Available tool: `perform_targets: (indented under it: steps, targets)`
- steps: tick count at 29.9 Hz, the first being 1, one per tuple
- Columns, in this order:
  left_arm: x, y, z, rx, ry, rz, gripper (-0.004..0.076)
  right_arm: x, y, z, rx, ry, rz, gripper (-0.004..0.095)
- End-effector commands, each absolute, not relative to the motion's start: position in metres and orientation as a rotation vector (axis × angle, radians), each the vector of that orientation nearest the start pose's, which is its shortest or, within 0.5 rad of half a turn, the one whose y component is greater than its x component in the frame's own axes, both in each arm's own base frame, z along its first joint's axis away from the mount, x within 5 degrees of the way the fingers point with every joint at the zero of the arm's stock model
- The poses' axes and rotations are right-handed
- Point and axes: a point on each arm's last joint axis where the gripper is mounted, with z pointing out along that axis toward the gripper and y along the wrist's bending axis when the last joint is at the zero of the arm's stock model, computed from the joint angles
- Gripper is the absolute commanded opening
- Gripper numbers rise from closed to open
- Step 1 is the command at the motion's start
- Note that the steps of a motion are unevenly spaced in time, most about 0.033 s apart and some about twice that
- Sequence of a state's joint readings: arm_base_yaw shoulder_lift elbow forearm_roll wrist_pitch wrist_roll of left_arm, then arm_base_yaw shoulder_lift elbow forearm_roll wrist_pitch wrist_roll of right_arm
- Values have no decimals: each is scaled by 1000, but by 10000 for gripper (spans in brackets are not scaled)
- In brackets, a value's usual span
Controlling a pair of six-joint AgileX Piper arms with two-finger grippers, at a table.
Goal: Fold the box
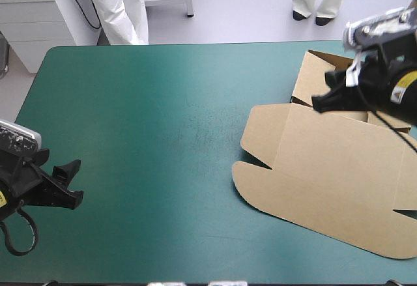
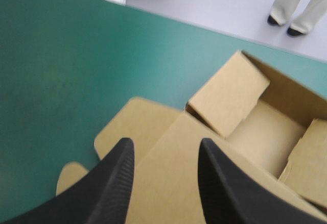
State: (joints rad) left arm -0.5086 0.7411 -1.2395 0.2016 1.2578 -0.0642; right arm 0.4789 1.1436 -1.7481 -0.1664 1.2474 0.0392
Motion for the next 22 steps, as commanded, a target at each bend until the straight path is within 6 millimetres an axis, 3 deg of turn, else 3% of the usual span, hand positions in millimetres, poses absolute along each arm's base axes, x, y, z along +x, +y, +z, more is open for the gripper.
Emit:
perform_targets:
  steps: [1, 7, 9, 17, 22]
  targets:
    - [78, -24, 450, 434, 2109, -92, 417, 138, 61, 490, -457, 2083, 110, 369]
    - [67, -18, 438, 431, 2062, -105, 417, 105, 49, 418, -504, 2046, 165, 368]
    - [62, -15, 433, 429, 2046, -110, 417, 93, 44, 403, -502, 2019, 190, 367]
    - [52, -11, 415, 428, 1972, -136, 413, 66, 31, 365, -530, 1981, 236, 365]
    - [52, -14, 389, 446, 1958, -169, 402, 51, 30, 336, -602, 1994, 293, 347]
